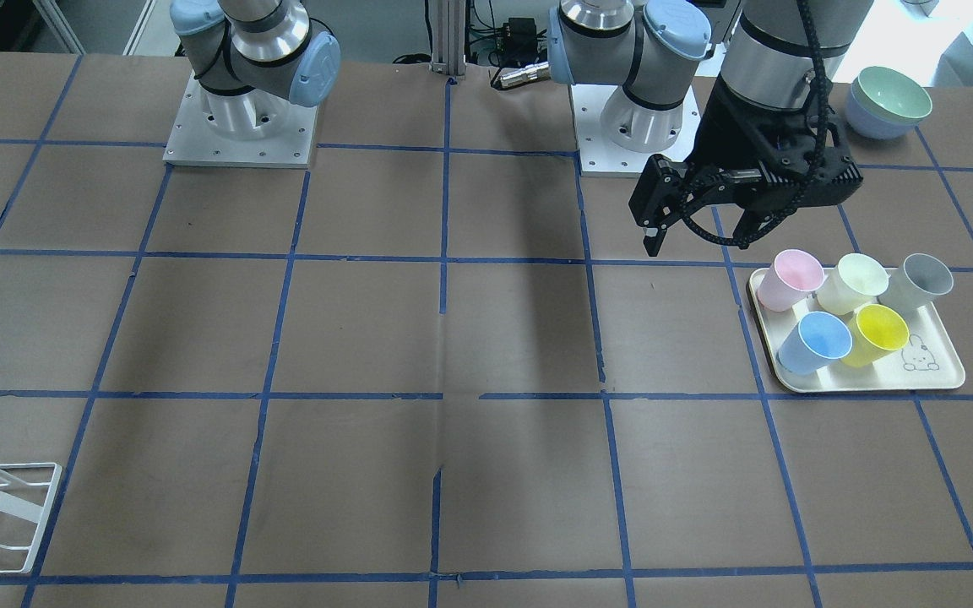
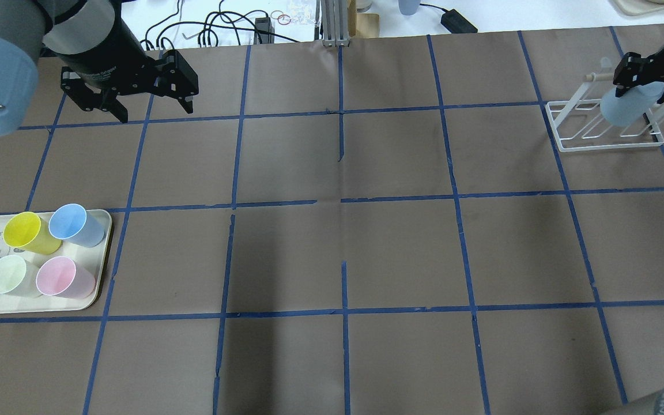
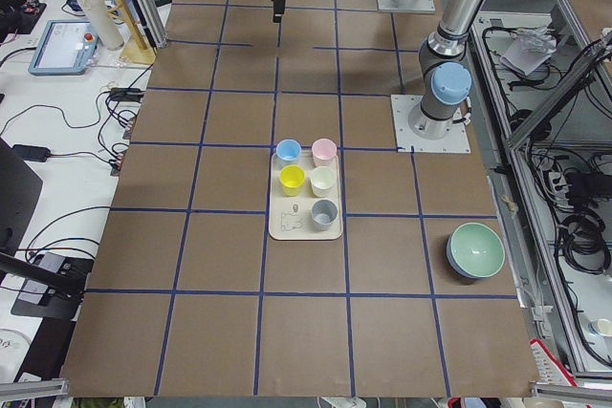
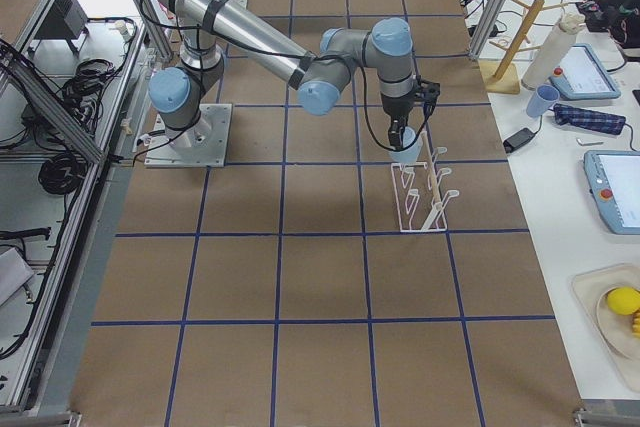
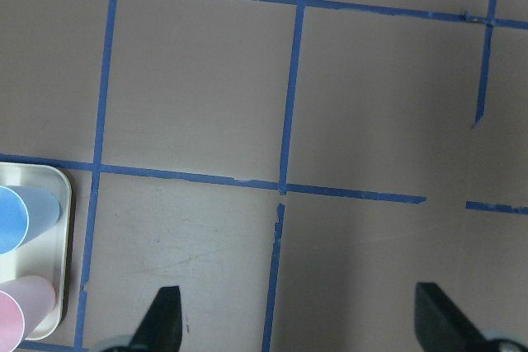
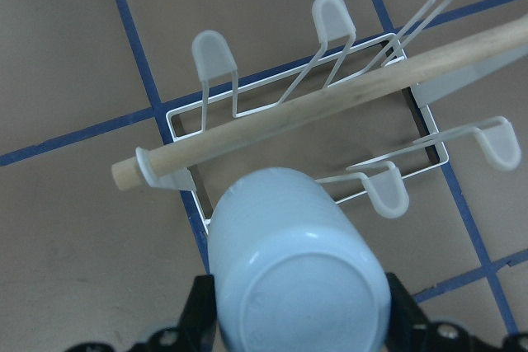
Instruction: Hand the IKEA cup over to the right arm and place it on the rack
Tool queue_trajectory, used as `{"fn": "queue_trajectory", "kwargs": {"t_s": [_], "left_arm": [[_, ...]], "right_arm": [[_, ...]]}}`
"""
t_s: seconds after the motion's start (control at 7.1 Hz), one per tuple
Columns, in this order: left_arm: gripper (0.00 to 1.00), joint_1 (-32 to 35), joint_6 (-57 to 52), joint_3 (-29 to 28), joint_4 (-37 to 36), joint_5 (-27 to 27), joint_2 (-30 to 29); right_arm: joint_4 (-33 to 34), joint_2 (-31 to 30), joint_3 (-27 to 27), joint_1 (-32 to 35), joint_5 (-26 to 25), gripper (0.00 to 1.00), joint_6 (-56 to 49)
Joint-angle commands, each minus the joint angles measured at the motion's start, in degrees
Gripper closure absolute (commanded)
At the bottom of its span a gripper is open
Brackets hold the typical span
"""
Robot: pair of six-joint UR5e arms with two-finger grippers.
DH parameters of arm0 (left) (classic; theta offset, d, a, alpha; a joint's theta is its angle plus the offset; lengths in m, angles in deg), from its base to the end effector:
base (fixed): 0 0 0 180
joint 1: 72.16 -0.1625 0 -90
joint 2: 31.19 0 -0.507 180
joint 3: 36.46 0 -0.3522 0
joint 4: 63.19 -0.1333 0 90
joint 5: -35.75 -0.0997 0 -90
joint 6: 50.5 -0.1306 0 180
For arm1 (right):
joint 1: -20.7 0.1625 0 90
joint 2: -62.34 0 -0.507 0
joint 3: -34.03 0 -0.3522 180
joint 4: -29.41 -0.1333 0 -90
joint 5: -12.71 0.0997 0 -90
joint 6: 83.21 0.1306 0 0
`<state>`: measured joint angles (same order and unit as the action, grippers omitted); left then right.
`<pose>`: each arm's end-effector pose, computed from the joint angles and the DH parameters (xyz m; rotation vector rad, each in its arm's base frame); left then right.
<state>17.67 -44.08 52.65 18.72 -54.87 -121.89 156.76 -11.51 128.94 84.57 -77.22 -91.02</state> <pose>-0.1305 -0.4762 0.5558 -0.1812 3.1252 -0.2272 -0.1453 -0.5993 0.4255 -0.4824 -2.9931 0.4155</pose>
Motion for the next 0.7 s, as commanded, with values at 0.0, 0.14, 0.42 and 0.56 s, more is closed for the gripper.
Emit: {"fn": "queue_trajectory", "kwargs": {"t_s": [0.0, 0.14, 0.42, 0.56], "left_arm": [[0.00, 0.0, 0.0, 0.0, 0.0, 0.0, 0.0], [0.00, 0.0, 0.0, 0.0, 0.0, 0.0, 0.0], [0.00, 0.0, 0.0, -0.1, 0.0, 0.0, -0.1], [0.00, 0.0, 0.0, -0.1, 0.0, 0.0, -0.1]], "right_arm": [[0.4, 1.2, 0.0, 0.1, 0.0, 1.00, 0.1], [0.4, 1.9, -0.1, 0.1, 0.0, 1.00, 0.1], [0.3, 2.7, 0.0, 0.1, 0.0, 1.00, 0.1], [0.3, 3.4, 0.0, 0.1, -0.4, 1.00, 0.1]]}}
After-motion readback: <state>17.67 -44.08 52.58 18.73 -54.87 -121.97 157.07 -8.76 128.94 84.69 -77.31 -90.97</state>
